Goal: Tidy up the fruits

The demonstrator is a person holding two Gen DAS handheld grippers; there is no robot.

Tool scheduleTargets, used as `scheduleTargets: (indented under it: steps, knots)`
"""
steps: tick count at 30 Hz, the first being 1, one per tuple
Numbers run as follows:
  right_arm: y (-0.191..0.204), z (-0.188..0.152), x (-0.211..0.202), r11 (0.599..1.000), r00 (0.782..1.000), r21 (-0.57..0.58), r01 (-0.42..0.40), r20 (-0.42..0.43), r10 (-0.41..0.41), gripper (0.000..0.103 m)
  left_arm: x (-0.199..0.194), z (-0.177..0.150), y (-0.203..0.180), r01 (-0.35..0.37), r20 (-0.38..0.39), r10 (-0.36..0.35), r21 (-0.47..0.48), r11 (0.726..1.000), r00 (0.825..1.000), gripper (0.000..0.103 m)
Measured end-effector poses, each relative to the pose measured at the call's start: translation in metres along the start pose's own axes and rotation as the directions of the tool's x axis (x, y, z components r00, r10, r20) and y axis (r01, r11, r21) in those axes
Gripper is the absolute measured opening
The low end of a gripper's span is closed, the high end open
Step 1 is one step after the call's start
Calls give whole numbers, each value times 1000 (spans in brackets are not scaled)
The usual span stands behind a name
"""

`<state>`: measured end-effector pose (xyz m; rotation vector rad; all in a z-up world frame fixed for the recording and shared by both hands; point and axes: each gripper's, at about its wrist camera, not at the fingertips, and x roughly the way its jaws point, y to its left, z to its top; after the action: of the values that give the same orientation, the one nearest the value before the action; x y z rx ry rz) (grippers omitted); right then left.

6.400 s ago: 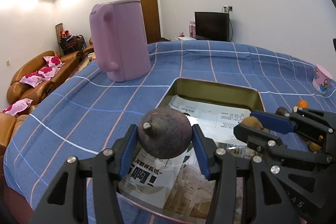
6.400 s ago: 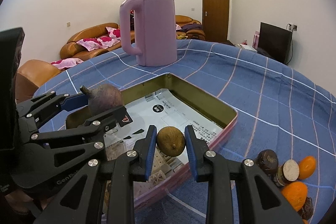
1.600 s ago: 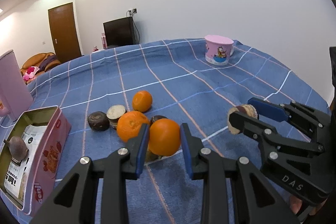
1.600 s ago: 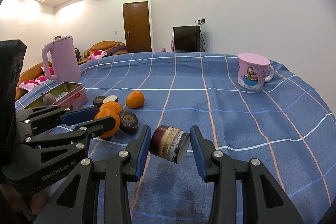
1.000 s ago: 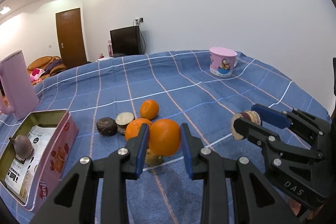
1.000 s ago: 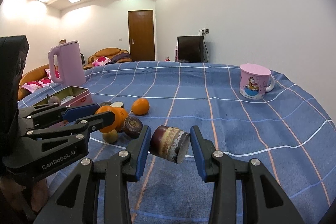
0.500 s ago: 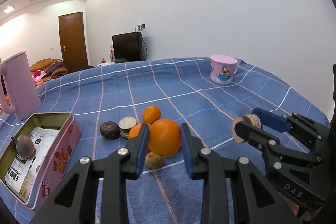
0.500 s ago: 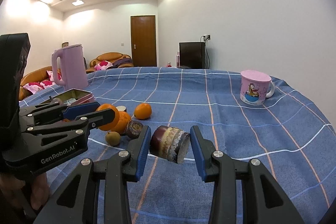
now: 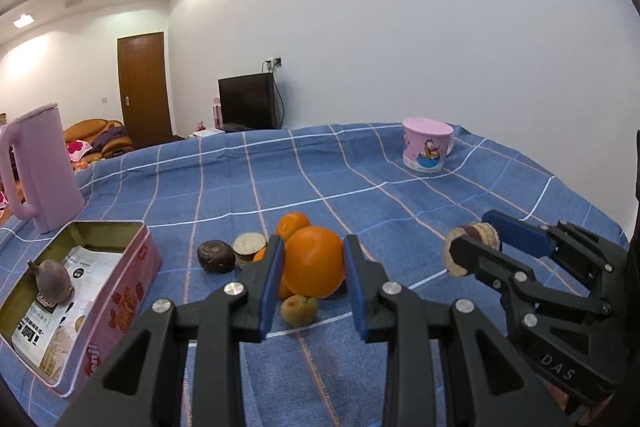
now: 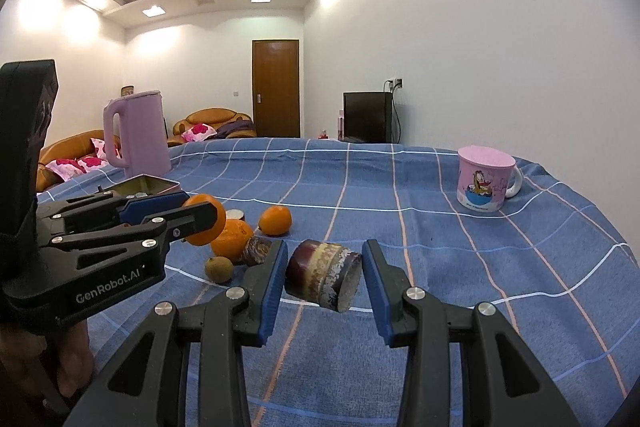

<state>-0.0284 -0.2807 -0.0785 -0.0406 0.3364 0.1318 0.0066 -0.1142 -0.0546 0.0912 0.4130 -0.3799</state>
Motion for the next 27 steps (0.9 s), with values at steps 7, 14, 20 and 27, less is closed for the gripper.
scheduleTargets:
  steps: [7,14,20,27]
  knots:
    - [1,-1,-4,1000,1000,-11,-2,25,2,41,-7,-1,-3,-15,36,15,7,1000,999,32]
    - [4,-2,-9,1000,998,-23,-3,55,4,41,-12,-1,-1,-20,64,20,3,1000,998,32]
    - [5,-2,-13,999,997,-32,-3,76,6,41,-17,-1,-1,-27,93,27,1,1000,995,32]
    - [5,0,-12,999,998,-40,-4,68,6,41,-22,1,0,-42,115,42,0,999,992,32]
